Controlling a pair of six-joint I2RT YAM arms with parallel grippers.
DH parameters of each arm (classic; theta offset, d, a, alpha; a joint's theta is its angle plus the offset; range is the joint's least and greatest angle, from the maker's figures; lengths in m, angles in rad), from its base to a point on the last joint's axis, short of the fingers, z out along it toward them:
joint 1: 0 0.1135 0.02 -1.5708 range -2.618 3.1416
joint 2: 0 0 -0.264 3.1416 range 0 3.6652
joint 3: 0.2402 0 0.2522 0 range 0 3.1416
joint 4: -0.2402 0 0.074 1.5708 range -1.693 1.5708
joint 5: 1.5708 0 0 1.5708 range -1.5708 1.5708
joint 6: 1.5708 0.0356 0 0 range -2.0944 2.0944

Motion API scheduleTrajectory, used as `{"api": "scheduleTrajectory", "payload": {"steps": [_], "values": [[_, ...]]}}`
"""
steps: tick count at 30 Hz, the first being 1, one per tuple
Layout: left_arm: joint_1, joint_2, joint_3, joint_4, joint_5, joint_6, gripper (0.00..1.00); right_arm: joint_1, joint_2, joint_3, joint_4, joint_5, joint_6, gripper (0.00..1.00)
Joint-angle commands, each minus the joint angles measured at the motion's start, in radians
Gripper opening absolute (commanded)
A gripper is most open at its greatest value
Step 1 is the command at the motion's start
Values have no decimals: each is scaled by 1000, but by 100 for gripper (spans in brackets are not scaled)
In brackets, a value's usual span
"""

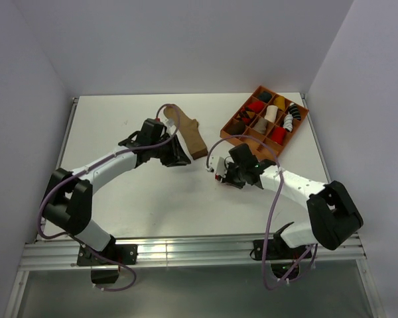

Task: Roll the socks
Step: Pick up the sock at the center of the board, then place the sock in the storage box.

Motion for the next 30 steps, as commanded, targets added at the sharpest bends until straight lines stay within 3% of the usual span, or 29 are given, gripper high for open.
{"api": "scheduleTrajectory", "payload": {"steps": [1,15,21,26,30], "values": [[26,-60,-6,-8,-5,20,34,-55,-37,95,-38,-42,18,0],[68,-97,-46,20,45,38,33,-282,87,371,-45,18,4,0],[87,-122,-59,17,51,46,33,-388,250,476,60,162,-21,0],[101,-134,-70,14,53,50,33,-407,357,469,183,317,-57,0],[109,-142,-78,11,55,52,33,-407,400,469,219,355,-68,0]]}}
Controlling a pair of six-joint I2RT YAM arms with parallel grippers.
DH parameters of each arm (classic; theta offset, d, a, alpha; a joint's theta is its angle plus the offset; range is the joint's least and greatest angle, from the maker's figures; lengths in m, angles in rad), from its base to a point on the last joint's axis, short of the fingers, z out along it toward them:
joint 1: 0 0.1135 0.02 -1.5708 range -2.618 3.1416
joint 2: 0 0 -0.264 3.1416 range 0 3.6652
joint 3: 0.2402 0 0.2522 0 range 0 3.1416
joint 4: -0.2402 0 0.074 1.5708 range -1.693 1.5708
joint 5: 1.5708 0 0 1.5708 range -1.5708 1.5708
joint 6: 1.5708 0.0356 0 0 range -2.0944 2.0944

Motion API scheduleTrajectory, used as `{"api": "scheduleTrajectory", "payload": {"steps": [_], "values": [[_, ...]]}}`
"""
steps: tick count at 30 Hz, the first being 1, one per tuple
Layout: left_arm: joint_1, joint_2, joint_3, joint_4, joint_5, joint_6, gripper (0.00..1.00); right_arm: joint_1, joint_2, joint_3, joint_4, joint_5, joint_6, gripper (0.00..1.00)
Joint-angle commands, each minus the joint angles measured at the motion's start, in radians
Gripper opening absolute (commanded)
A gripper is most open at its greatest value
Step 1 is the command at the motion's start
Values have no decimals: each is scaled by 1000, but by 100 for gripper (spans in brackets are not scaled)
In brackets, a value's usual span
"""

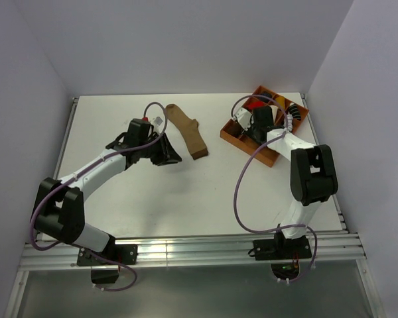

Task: Roll the socks
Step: Place the sock in the storage box.

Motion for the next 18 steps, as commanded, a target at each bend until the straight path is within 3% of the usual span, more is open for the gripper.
{"api": "scheduleTrajectory", "payload": {"steps": [1,10,18], "values": [[9,-43,-14,13,19,28,33,5,10,25,93,78,-24,0],[15,-34,-20,12,34,34,33,26,47,-3,86,64,-37,0],[20,-31,-28,7,37,39,33,54,59,17,-26,0,-29,0]]}}
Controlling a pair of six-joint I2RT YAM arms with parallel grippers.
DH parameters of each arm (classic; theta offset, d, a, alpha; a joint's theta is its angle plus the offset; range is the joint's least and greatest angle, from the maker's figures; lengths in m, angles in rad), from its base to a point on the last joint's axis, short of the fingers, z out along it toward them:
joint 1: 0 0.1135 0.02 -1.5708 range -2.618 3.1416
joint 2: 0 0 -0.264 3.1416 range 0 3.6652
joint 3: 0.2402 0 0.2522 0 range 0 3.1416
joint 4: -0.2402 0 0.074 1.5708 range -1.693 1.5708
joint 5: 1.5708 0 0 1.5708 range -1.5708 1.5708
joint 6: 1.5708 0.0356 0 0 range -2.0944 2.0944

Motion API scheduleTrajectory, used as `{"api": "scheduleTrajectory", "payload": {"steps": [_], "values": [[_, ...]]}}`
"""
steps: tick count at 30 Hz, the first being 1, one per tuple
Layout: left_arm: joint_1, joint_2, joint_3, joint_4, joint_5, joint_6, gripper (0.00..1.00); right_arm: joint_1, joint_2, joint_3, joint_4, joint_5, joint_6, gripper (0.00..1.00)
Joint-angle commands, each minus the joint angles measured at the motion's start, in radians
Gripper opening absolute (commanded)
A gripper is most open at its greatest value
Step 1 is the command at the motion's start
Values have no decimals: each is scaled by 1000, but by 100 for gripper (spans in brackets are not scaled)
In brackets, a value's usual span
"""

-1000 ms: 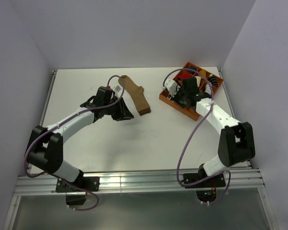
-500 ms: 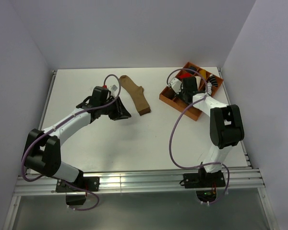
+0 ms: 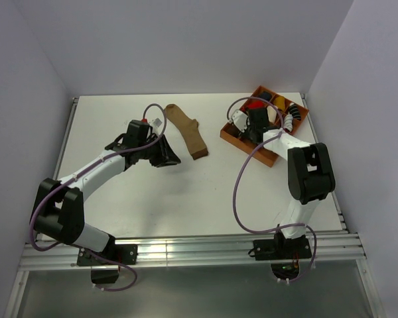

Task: Roll the socks
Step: Place the sock in the storage box.

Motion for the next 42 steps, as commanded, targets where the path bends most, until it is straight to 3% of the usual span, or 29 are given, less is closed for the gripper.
{"api": "scheduleTrajectory", "payload": {"steps": [1,14,33,36,37,42], "values": [[6,-20,-8,8,27,31,33,19,27,29,-78,-73,17,0],[8,-8,1,-4,38,38,32,13,110,165,-321,-193,107,0],[9,-2,13,-27,41,52,32,-73,221,311,-459,-291,181,0],[9,-2,17,-30,43,54,32,-79,222,334,-474,-291,183,11],[9,-2,17,-30,43,55,32,-82,221,339,-479,-293,186,20],[9,1,26,-40,43,63,32,-90,201,357,-477,-314,209,38]]}}
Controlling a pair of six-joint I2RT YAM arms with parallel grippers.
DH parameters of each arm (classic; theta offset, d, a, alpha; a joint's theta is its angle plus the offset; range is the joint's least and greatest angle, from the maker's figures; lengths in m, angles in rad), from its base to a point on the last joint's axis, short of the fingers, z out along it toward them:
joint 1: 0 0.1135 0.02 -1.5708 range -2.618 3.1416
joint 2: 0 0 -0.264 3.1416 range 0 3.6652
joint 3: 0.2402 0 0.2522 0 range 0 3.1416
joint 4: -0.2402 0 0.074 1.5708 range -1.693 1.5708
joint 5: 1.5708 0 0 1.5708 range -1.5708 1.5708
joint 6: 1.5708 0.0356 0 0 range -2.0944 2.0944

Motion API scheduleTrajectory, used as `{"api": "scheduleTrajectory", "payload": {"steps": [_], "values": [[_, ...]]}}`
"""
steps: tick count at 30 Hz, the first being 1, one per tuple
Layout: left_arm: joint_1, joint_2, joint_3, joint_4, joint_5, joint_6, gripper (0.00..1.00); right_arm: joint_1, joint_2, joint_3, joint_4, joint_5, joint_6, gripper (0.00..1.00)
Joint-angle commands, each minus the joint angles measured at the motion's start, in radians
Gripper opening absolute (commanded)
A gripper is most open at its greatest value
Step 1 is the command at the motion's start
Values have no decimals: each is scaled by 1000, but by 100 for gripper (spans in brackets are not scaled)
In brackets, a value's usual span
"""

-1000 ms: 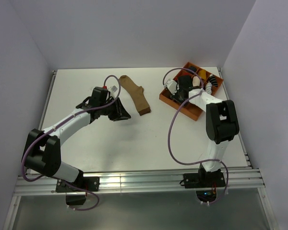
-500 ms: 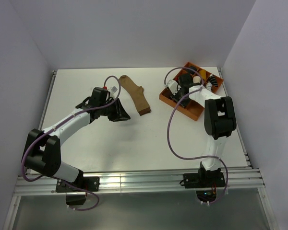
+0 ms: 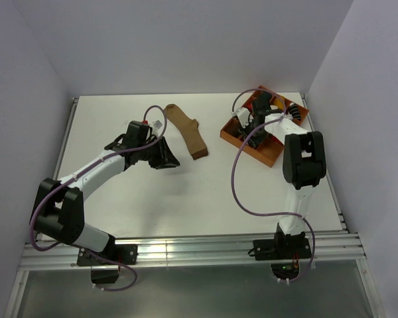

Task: Roll the socks
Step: Place the sock in the storage box.

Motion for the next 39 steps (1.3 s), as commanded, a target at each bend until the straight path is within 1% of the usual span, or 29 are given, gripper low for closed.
{"api": "scheduleTrajectory", "payload": {"steps": [1,3,6,12,18,25,30,33,36,39], "values": [[2,1,26,0,20,34,32,-15,-1,48,-52,-35,36,41],[4,6,27,0,22,37,32,-17,-1,69,-69,-52,42,46],[2,7,24,1,25,37,32,-23,6,106,-104,-70,51,49],[4,7,23,0,28,44,31,-37,5,135,-124,-109,67,54],[2,9,21,3,26,45,32,-41,-15,166,-147,-139,86,57],[4,12,10,13,22,47,32,-43,-60,158,-133,-148,105,61],[2,13,7,41,12,31,34,-49,-101,148,-122,-158,114,62],[1,23,23,50,-35,21,34,-55,-130,146,-119,-171,125,63],[-10,47,64,64,-139,11,34,-57,-164,148,-110,-176,137,64],[-54,88,125,122,-230,-10,36,-58,-204,151,-93,-185,152,64]]}}
